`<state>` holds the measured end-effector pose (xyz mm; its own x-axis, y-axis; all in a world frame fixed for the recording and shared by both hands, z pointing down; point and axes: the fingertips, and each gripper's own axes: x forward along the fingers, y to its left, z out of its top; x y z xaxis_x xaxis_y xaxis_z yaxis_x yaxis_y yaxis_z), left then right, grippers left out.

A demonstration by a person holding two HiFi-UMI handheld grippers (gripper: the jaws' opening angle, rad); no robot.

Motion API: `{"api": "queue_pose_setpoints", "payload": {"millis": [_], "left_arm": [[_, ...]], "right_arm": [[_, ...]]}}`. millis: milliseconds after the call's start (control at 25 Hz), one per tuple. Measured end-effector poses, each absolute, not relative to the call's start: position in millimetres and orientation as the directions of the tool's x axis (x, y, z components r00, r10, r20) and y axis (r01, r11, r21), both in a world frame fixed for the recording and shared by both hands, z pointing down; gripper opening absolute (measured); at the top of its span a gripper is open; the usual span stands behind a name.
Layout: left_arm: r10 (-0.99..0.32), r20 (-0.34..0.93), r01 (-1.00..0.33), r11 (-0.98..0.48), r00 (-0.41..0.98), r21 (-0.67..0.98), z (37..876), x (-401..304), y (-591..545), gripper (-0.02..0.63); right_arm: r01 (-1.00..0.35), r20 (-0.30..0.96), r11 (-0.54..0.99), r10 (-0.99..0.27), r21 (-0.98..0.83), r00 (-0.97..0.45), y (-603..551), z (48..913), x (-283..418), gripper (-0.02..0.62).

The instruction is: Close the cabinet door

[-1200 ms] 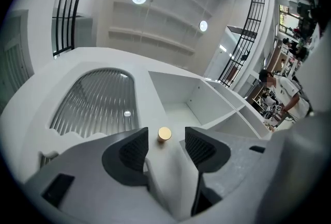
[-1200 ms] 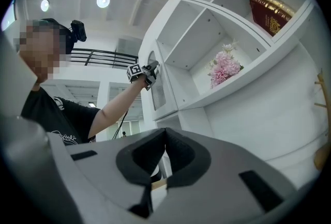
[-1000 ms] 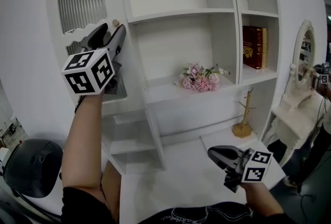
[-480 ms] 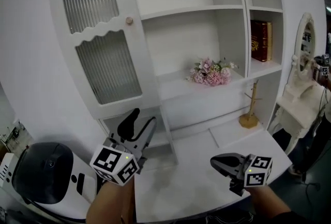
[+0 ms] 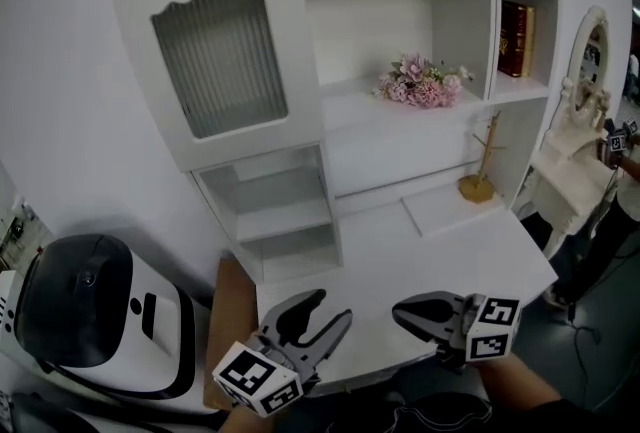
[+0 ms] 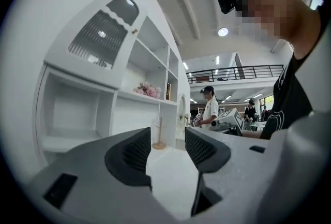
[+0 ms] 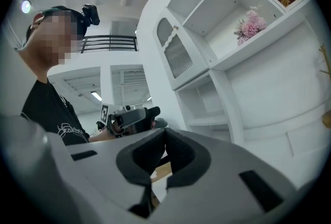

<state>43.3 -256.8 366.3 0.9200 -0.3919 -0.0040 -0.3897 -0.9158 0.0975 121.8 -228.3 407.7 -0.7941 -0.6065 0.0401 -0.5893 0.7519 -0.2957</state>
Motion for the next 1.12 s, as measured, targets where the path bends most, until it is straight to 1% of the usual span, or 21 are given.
{"api": "queue_pose_setpoints", "payload": {"millis": [120, 200, 320, 440, 480, 560, 680, 1120], "left_arm": [[-0.359, 0.033, -0.360, -0.918, 0.933, 0.168, 396, 42, -232, 0.206], [-0.331, 0.029, -0.330, -0.922, 0.943, 0.202, 403, 40, -217, 0.196], [-0.317, 0.008, -0.309, -0.919, 0.948, 0.245, 406, 31, -202, 0.097], [-0.318, -0.005, -0.304, -0.911, 0.948, 0.279, 412, 23, -187, 0.011], [-0.311, -0.006, -0.297, -0.912, 0.950, 0.283, 415, 22, -181, 0.003], [-0.301, 0.008, -0.293, -0.918, 0.954, 0.266, 420, 20, -173, 0.003], [-0.327, 0.037, -0.326, -0.917, 0.944, 0.230, 425, 17, -168, 0.003], [-0.381, 0.056, -0.384, -0.898, 0.923, 0.215, 431, 4, -153, 0.003]], "right_arm": [[-0.597, 0.055, 0.747, -0.610, -0.291, -0.790, -216, 415, 110, 0.003], [-0.613, 0.061, 0.738, -0.624, -0.283, -0.779, -209, 418, 106, 0.003], [-0.622, 0.050, 0.733, -0.635, -0.277, -0.771, -200, 420, 97, 0.003], [-0.613, 0.028, 0.737, -0.633, -0.283, -0.774, -188, 418, 87, 0.003], [-0.613, 0.024, 0.739, -0.633, -0.280, -0.774, -184, 417, 85, 0.003], [-0.616, 0.021, 0.741, -0.635, -0.268, -0.772, -178, 418, 81, 0.003], [-0.620, 0.035, 0.741, -0.634, -0.258, -0.773, -172, 423, 76, 0.003], [-0.585, 0.051, 0.760, -0.598, -0.283, -0.800, -165, 437, 57, 0.003]]}}
